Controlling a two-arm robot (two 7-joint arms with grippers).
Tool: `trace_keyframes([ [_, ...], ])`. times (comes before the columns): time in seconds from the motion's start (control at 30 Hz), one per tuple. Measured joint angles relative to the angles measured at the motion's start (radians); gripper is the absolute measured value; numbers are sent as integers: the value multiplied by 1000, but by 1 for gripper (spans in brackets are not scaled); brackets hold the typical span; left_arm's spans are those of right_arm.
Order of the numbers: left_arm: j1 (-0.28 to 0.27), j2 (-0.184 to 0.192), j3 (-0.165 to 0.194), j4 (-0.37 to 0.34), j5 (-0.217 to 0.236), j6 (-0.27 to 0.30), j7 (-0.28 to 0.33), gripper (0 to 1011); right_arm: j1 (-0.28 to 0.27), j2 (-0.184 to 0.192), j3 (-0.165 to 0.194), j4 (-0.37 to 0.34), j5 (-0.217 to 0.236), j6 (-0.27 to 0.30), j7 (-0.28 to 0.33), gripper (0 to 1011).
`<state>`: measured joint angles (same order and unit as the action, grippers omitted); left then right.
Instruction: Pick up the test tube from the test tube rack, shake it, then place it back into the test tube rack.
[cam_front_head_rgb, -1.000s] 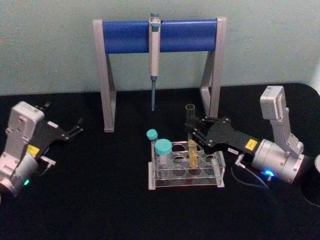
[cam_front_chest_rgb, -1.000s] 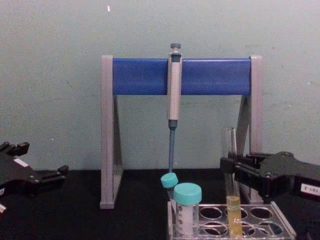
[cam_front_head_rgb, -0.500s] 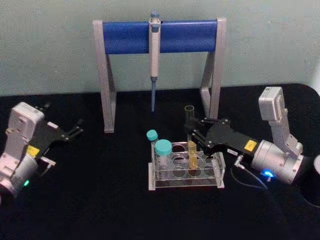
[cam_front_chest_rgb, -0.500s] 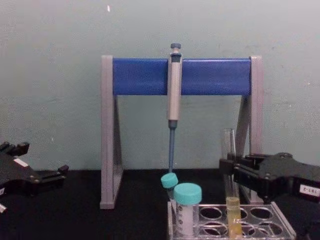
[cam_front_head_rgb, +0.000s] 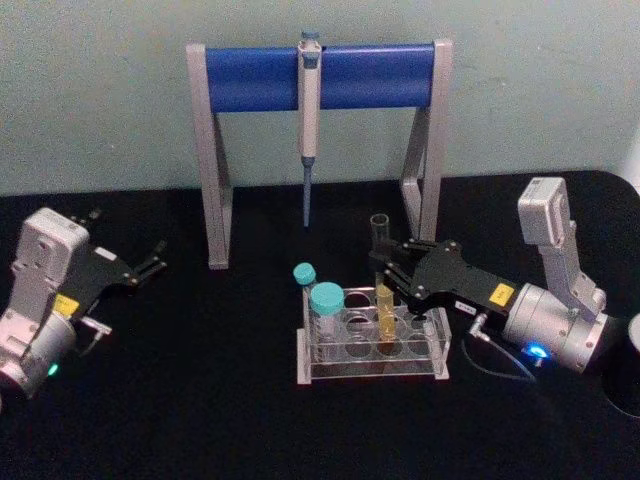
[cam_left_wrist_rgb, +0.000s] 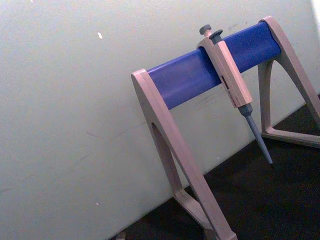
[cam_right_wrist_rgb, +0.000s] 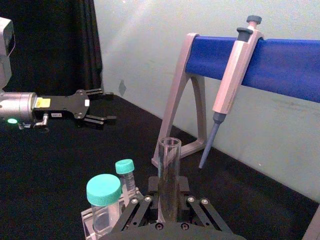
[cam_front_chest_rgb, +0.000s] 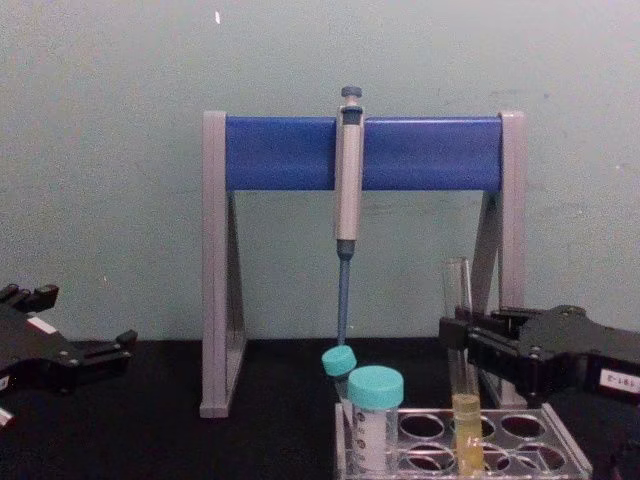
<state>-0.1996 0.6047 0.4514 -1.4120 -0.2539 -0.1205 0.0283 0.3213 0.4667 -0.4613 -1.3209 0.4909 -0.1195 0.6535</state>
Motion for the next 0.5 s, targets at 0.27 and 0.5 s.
trace_keyframes([
  [0.27, 0, 0, 0, 0, 0, 0, 0, 1002, 0, 0, 0, 0, 0, 0, 0, 372],
  [0.5, 0, 0, 0, 0, 0, 0, 0, 1001, 0, 0, 0, 0, 0, 0, 0, 594],
])
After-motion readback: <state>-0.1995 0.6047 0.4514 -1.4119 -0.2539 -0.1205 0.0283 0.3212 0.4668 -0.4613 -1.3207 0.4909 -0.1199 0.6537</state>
